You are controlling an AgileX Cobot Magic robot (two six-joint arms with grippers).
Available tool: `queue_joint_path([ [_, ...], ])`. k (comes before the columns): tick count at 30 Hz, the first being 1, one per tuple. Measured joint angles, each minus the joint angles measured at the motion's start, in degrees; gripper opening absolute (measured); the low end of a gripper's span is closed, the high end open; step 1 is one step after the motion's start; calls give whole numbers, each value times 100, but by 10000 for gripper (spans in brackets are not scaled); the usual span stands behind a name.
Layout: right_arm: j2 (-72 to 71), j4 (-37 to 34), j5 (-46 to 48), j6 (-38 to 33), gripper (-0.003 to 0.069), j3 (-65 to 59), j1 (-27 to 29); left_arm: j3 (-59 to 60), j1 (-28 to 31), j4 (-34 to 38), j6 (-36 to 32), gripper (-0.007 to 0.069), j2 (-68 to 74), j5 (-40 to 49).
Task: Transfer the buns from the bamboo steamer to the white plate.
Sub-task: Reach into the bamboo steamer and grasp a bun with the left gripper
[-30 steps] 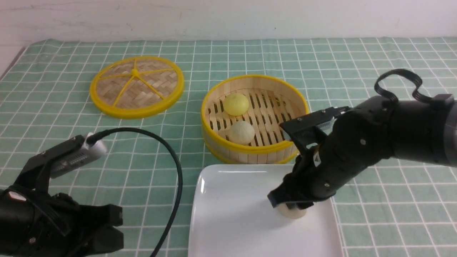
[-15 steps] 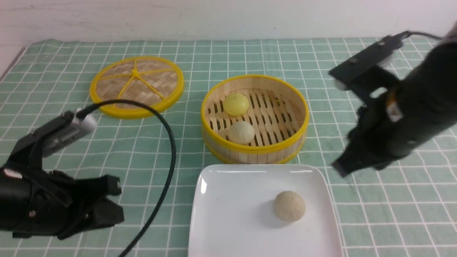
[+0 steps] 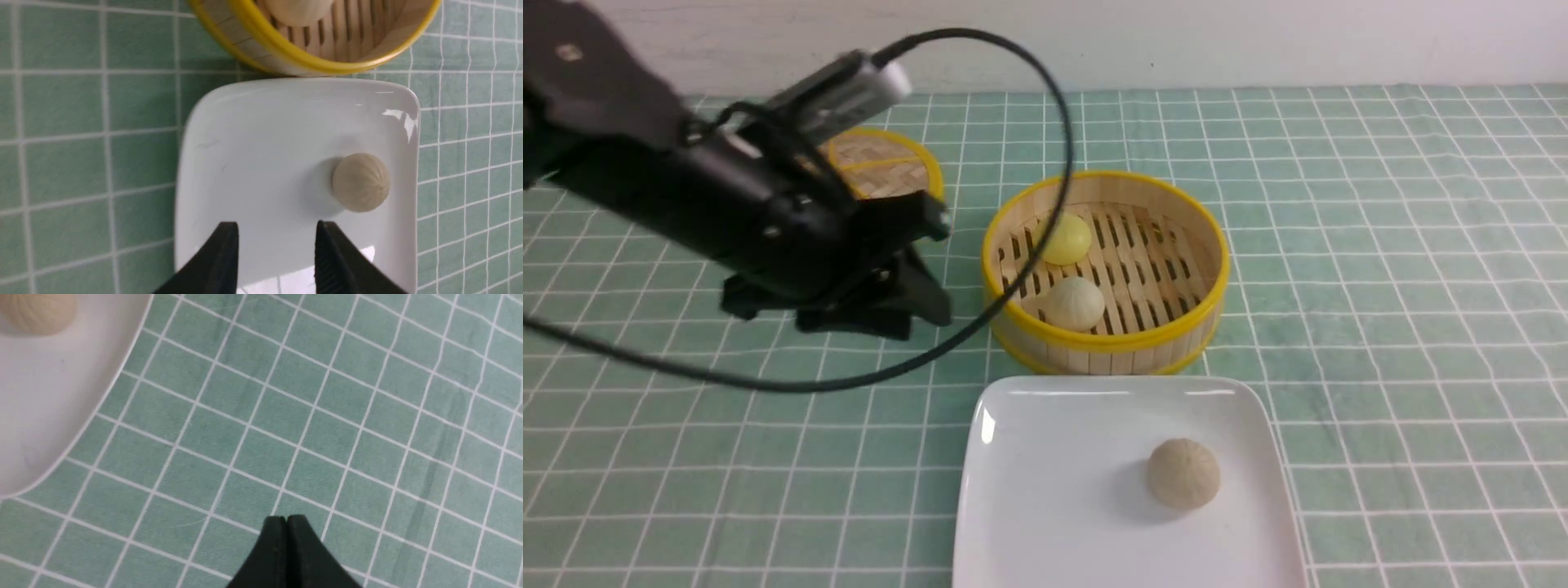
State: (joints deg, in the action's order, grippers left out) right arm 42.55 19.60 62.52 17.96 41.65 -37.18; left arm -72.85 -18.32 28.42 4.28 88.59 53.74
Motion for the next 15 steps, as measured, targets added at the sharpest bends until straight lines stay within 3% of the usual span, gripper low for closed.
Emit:
queue_joint_path([
  [8, -459, 125, -705, 11, -8, -785, 0, -2308, -1009, -1187, 1159, 319, 2150, 11],
  [15, -474, 125, -898, 11, -2, -802, 0, -3589, -1433, -2167, 1312, 320, 3233, 261],
])
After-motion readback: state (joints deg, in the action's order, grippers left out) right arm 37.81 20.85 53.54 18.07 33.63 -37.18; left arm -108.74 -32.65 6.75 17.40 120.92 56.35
